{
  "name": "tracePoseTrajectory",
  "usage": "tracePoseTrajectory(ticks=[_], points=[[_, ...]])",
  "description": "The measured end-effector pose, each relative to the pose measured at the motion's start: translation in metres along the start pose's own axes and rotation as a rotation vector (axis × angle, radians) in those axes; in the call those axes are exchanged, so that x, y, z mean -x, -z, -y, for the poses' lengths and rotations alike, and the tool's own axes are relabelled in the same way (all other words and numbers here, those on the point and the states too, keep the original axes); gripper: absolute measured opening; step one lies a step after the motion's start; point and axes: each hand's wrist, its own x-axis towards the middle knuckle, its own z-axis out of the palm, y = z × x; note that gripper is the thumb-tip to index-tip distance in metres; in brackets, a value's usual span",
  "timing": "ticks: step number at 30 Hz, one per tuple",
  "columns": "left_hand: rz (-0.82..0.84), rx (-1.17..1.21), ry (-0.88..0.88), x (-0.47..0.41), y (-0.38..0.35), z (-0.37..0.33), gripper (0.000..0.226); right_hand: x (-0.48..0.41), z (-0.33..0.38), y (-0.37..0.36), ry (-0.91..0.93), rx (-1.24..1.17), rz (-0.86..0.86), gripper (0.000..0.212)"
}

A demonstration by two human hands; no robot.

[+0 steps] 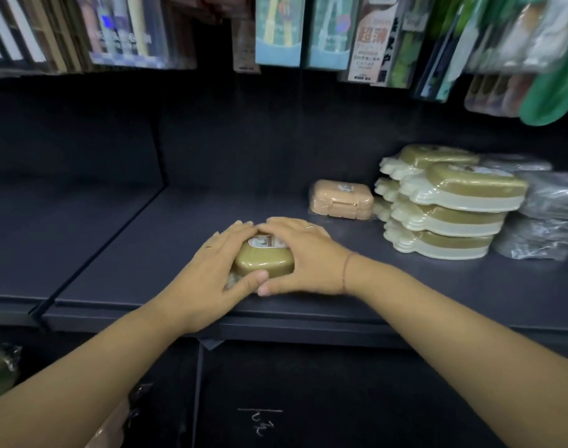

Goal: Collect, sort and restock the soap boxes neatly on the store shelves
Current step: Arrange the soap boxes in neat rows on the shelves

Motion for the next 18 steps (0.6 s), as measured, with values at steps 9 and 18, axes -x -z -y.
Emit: tracePoseTrajectory(ticks=[9, 18], points=[[0.136, -0.269, 0.255, -0.001, 0.001, 0.002, 0.117, 0.097, -0.027, 0.010, -0.222, 0.168, -0.123, 0.069], [0.255, -0.391, 0.335, -0.003, -0.001, 0.000, 0.111, 0.212, -0.120, 0.041, -0.563, 0.165, -0.280, 0.062]])
